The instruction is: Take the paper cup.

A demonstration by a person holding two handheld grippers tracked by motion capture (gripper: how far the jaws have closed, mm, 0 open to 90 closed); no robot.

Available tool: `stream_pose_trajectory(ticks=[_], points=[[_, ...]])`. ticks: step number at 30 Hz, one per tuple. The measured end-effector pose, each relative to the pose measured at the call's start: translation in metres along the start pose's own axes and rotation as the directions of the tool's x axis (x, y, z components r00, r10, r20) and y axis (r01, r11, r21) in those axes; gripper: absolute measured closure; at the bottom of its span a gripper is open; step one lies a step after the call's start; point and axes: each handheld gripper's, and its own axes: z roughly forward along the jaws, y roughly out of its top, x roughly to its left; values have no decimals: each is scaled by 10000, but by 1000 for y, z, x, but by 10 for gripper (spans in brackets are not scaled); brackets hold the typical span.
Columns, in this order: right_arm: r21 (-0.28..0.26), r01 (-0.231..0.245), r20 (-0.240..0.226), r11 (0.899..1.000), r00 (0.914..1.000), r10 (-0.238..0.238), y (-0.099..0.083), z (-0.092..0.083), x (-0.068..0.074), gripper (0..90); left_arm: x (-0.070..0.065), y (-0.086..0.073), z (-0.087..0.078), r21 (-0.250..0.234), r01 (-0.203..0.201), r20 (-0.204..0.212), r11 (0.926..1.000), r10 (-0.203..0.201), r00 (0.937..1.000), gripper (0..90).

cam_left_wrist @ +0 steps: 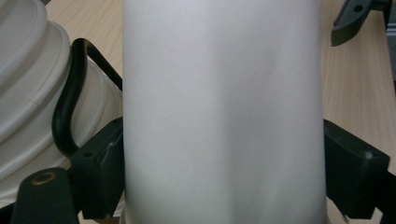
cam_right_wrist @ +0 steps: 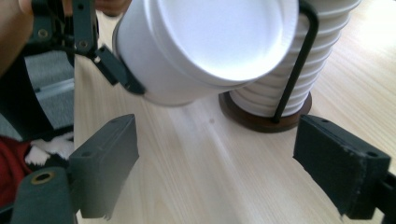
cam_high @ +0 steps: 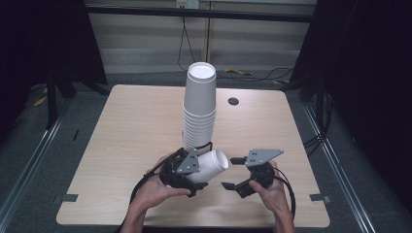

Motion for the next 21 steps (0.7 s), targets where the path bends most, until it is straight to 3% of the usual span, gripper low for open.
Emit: stream_pose_trajectory(ticks=[3,5,7,12,15,18,21], points=[[376,83,175,9993,9998,-90,2,1,-1,142,0,1,2,60,-168,174,9998,167,9997,147],[621,197,134,9979,9997,-205,3,2,-2,143,0,3,3,473,-383,135,9981,377,9992,147],[890,240,102,9957,9996,-250,4,4,-3,143,1,3,5,555,-326,405,9979,304,9987,150],[1167,231,-86,9929,9997,-222,4,8,-5,144,1,7,9,750,-465,510,9961,428,9978,151],[1349,324,24,9903,9995,-330,5,9,-5,143,0,9,11,1200,-660,499,9906,604,9969,151],[1728,439,-9,9840,9990,-444,7,11,-5,143,-2,10,13,1332,-825,577,9876,754,9955,151],[2001,545,-329,9783,9983,-488,10,14,-5,149,-3,11,14,1622,-953,585,9822,868,9945,152]])
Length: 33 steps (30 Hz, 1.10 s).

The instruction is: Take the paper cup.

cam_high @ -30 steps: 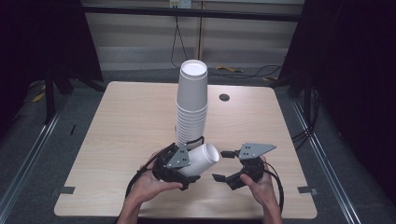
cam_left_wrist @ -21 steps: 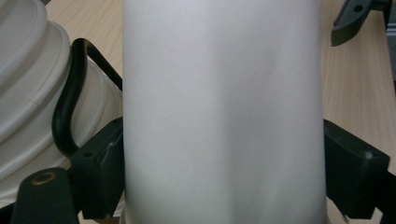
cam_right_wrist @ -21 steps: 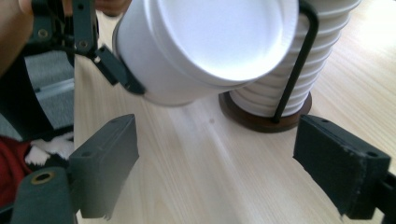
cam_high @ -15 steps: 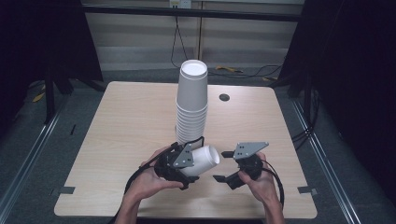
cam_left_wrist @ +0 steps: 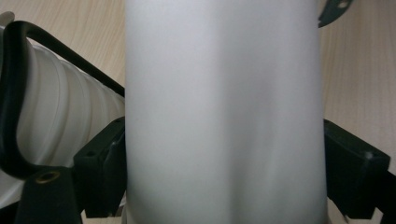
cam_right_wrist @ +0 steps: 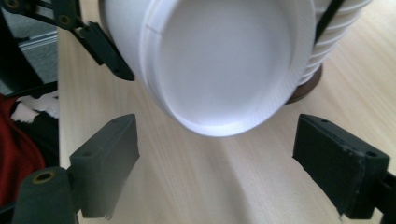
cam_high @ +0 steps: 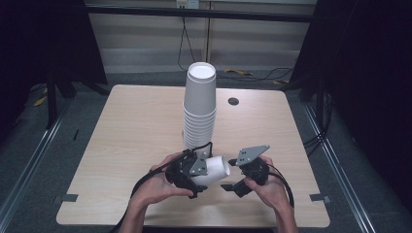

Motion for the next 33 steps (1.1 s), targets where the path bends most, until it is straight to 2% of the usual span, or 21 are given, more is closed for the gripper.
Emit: stream_pose_trajectory(ticks=[2,4,7,10,11,13,15,17,18,19,21,22,23,25,26,27,30,32,33], points=[[138,14,-97,9999,10000,-13,2,2,-1,150,-1,0,1,36,136,70,9999,-136,9999,153],[291,58,-114,9996,9999,-54,3,3,-2,142,-1,0,0,233,-75,137,9997,72,9999,153],[454,117,-321,9989,9994,-103,6,7,-3,144,-2,0,3,271,33,174,9996,-38,9998,153],[719,213,-323,9972,9993,-190,7,11,-4,158,-3,0,5,559,-189,201,9983,178,9996,153],[852,219,-469,9961,9987,-180,7,12,-4,169,-3,0,5,601,-241,162,9979,232,9996,153],[1097,194,-625,9938,9980,-126,8,15,-4,169,-5,0,8,574,-86,186,9983,76,9998,153],[1243,254,-778,9919,9968,-158,9,19,-5,182,-4,1,9,988,-532,218,9937,513,9984,154],[1423,311,-821,9893,9964,-195,9,21,-5,183,-4,1,11,1125,-644,229,9916,622,9978,154],[1448,300,-877,9890,9960,-173,9,23,-5,185,-4,1,12,1123,-623,263,9917,597,9979,155],[1499,305,-931,9882,9955,-166,9,23,-5,185,-6,0,14,1040,-353,229,9940,331,9992,154],[1479,384,-1063,9883,9941,-227,9,24,-6,173,-6,1,15,1100,-433,303,9930,402,9987,154],[1473,430,-1194,9882,9925,-254,9,25,-6,149,-4,2,14,1363,-909,408,9865,861,9954,154],[1528,458,-1193,9872,9925,-276,10,25,-5,138,-7,1,16,1104,-477,379,9927,437,9983,155],[1676,523,-1218,9845,9920,-320,12,26,-5,158,-7,3,16,1233,-689,409,9900,643,9971,155],[1668,528,-1239,9846,9918,-322,13,27,-5,152,-8,3,17,1168,-655,458,9910,605,9971,155],[1724,532,-1298,9836,9911,-308,15,28,-6,164,-7,4,16,1419,-1004,555,9848,933,9941,155],[1799,684,-1609,9813,9862,-393,19,30,-5,171,-8,4,17,1298,-947,616,9870,873,9943,155],[1908,646,-1691,9795,9851,-320,21,32,-5,167,-9,4,18,1263,-875,484,9881,819,9955,155],[1882,679,-1755,9798,9839,-344,22,32,-6,168,-9,4,18,1265,-1004,480,9869,950,9943,155]])
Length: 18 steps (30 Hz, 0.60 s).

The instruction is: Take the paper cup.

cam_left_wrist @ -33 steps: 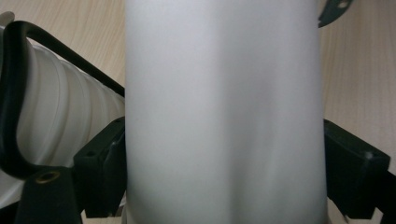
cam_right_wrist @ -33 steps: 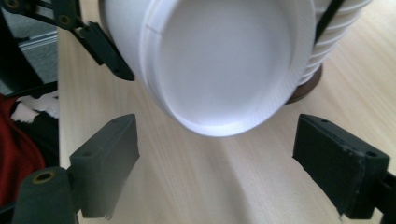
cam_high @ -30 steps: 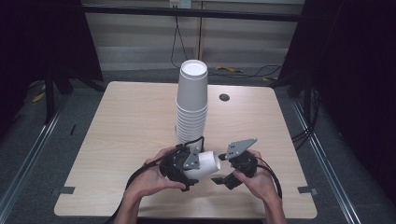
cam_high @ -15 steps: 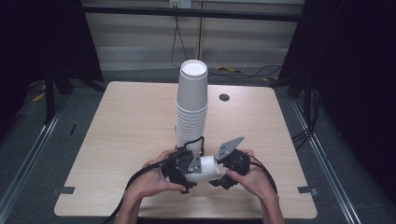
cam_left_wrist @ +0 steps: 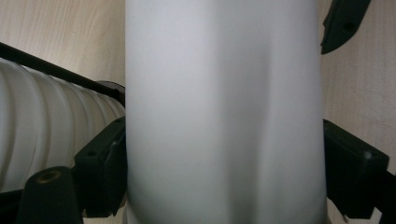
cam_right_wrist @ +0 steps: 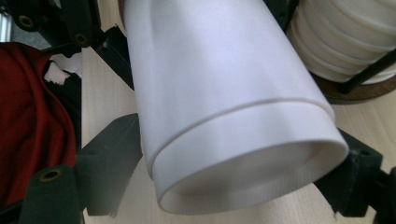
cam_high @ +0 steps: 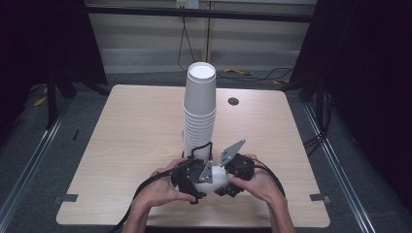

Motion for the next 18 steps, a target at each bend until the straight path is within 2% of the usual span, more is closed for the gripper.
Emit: stream_pose_trajectory(ticks=[2,3,4,5,6,8,10,11,12,16,17,18], points=[[42,-53,-87,10000,9999,53,1,1,0,157,-2,-1,2,-167,267,10,9995,-267,9996,155],[41,0,-68,10000,10000,0,2,2,0,166,-2,0,2,-150,224,29,9996,-223,9997,155],[61,28,-120,10000,9999,-28,2,2,0,165,1,0,-1,253,-303,86,9992,301,9995,155],[93,78,-155,9999,9999,-76,3,2,-1,169,-2,0,1,-40,85,44,10000,-85,10000,155],[118,49,-156,9999,9999,-47,4,2,-1,180,-2,1,0,34,-1,96,10000,1,10000,155],[160,74,-246,9998,9997,-70,6,2,-1,176,-4,1,2,-192,143,122,9997,-141,9998,155],[167,138,-323,9998,9994,-132,8,2,-1,177,-4,3,2,-94,165,79,9998,-164,9998,155],[145,134,-409,9998,9991,-128,8,2,-1,183,-3,3,1,-52,-105,98,9999,105,9999,155],[110,85,-455,9999,9989,-79,9,3,-1,184,-5,3,3,-285,183,104,9994,-180,9998,153],[-2,-22,-645,10000,9979,22,8,5,-4,187,-6,3,4,-259,98,127,9996,-94,9999,153],[38,-52,-683,10000,9977,55,8,4,-4,187,-6,3,5,-414,274,161,9988,-268,9995,153],[10,-34,-712,10000,9975,35,7,4,-4,187,-6,3,4,-384,255,165,9989,-249,9996,153]])
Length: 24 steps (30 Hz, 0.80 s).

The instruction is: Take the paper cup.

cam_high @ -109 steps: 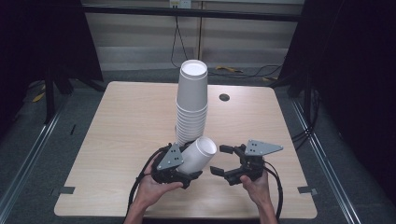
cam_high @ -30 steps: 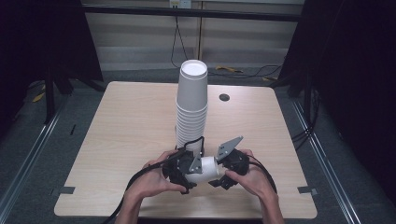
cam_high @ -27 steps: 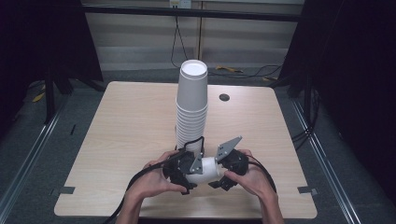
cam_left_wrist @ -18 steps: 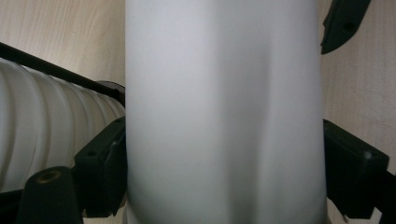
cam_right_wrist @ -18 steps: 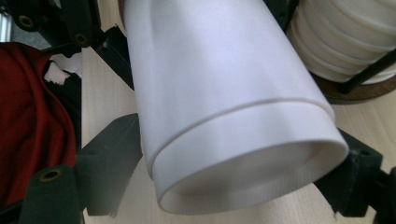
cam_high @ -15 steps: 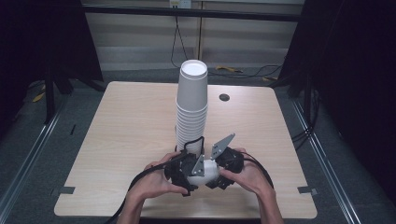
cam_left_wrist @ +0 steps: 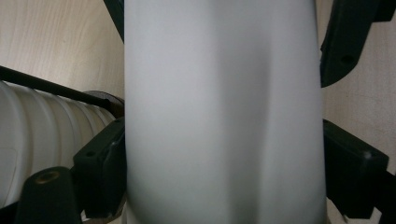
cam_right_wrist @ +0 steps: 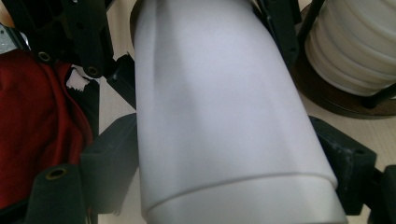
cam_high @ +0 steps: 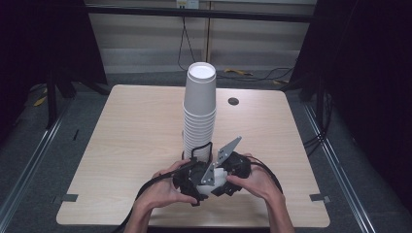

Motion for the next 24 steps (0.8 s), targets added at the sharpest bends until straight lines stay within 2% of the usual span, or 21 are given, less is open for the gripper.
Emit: stream_pose_trajectory(ticks=[2,3,4,5,9,10,11,12,13,14,15,16,17,18,21,22,24], points=[[-93,13,-96,10000,10000,-14,-1,-1,-1,187,1,0,-1,90,-154,12,9998,154,9999,153],[-114,0,-145,9999,9999,-2,-1,-1,-1,188,0,0,-2,-25,-117,-8,9999,117,9999,153],[-107,0,-170,9999,9999,-2,-1,0,-1,184,4,0,-5,191,-483,93,9987,481,9988,153],[-115,-56,-167,9999,9998,54,-1,0,-1,185,2,-1,-3,-163,-130,96,9998,132,9999,153],[-267,1,-247,9996,9997,-7,-2,-2,0,199,1,-2,-4,-223,-109,192,9997,113,9998,152],[-252,-18,-259,9997,9997,11,-2,-2,0,204,2,-2,-5,-174,-225,276,9996,229,9994,151],[-203,-14,-265,9998,9996,9,-2,-2,1,207,4,-2,-6,-8,-550,321,9985,550,9980,149],[-247,31,-224,9997,9997,-37,-2,-2,0,209,-2,-4,-2,-711,327,374,9969,-301,9988,147],[-235,114,-352,9997,9993,-122,-2,-3,0,211,-2,-4,-2,-771,340,388,9964,-311,9988,144],[-266,35,-320,9996,9995,-43,-3,-3,1,212,5,-3,-7,-95,-717,336,9974,720,9968,141],[-350,13,-312,9994,9995,-24,-3,-3,1,213,1,-5,-5,-609,-140,306,9980,159,9994,136],[-312,36,-265,9995,9996,-44,-3,-4,1,213,2,-5,-6,-647,-256,292,9976,276,9992,132],[-357,26,-288,9994,9996,-36,-3,-4,1,214,1,-6,-5,-882,36,398,9961,-1,9992,129],[-399,36,-301,9992,9995,-48,-3,-5,2,215,3,-6,-8,-798,-241,383,9965,272,9989,127],[-510,-5,-346,9987,9994,-13,-2,-6,3,218,5,-9,-11,-1247,33,474,9922,26,9989,126],[-509,-70,-290,9987,9996,55,-2,-7,4,218,5,-10,-12,-1337,-100,376,9910,152,9992,125],[-589,29,-316,9983,9995,-48,-2,-8,4,218,5,-11,-14,-1433,-100,442,9896,164,9989,125]])
